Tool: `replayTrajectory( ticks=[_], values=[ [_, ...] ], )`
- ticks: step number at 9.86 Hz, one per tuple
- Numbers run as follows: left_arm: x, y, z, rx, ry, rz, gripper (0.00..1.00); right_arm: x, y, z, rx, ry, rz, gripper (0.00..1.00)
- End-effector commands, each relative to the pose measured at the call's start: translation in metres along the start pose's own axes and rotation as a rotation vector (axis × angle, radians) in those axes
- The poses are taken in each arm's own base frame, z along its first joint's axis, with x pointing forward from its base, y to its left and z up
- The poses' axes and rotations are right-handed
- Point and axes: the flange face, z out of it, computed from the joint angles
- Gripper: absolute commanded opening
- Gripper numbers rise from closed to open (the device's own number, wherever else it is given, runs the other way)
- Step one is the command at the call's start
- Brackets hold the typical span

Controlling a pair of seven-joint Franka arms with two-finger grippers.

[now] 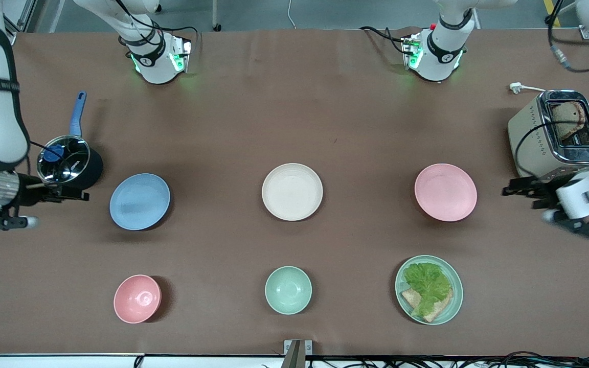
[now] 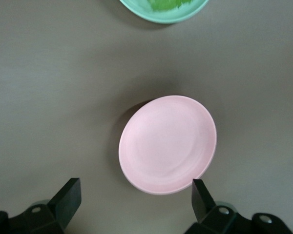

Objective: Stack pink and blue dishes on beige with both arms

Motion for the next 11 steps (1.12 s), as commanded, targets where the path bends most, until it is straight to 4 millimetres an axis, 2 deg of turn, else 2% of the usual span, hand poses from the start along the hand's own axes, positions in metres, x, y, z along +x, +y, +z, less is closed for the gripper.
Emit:
replayTrajectory(
  ticks=[1, 2, 3, 4, 5, 6, 7, 8, 9, 10, 11],
  values=[
    [-0.003, -0.028, 0.074, -0.01, -0.034, -0.006, 0.99, -0.009, 0.019, 0.048, 0.038, 0.037, -0.03, 1.0],
    [0.0, -0.039, 0.104, -0.009, -0.054, -0.029, 0.96, -0.012, 0.023, 0.077, 0.051, 0.042, -0.035, 1.0],
    [0.001, -0.046, 0.126, -0.016, -0.049, -0.051, 0.9, -0.015, 0.029, 0.088, 0.043, 0.059, -0.046, 1.0],
    [-0.007, -0.053, 0.144, -0.05, -0.055, -0.084, 0.76, -0.018, 0.032, 0.107, 0.053, 0.055, -0.055, 1.0],
    [-0.015, -0.052, 0.159, -0.079, -0.058, -0.108, 0.68, -0.024, 0.032, 0.117, 0.083, 0.058, -0.036, 0.97],
    [-0.024, -0.052, 0.17, -0.089, -0.063, -0.125, 0.63, -0.03, 0.031, 0.126, 0.105, 0.055, -0.059, 0.88],
    [-0.032, -0.054, 0.178, -0.087, -0.059, -0.133, 0.5, -0.038, 0.032, 0.136, 0.136, 0.055, -0.066, 0.75],
    [-0.036, -0.057, 0.181, -0.093, -0.055, -0.147, 0.3, -0.042, 0.032, 0.14, 0.144, 0.048, -0.072, 0.61],
    [-0.037, -0.055, 0.185, -0.114, -0.048, -0.163, 0.15, -0.043, 0.034, 0.141, 0.149, 0.044, -0.067, 0.31],
    [-0.037, -0.054, 0.183, -0.118, -0.041, -0.165, 0.05, -0.045, 0.038, 0.14, 0.151, 0.043, -0.054, 0.06],
    [-0.033, -0.051, 0.164, -0.111, -0.016, -0.152, 0.01, -0.043, 0.039, 0.136, 0.151, 0.052, -0.049, 0.01]
  ],
)
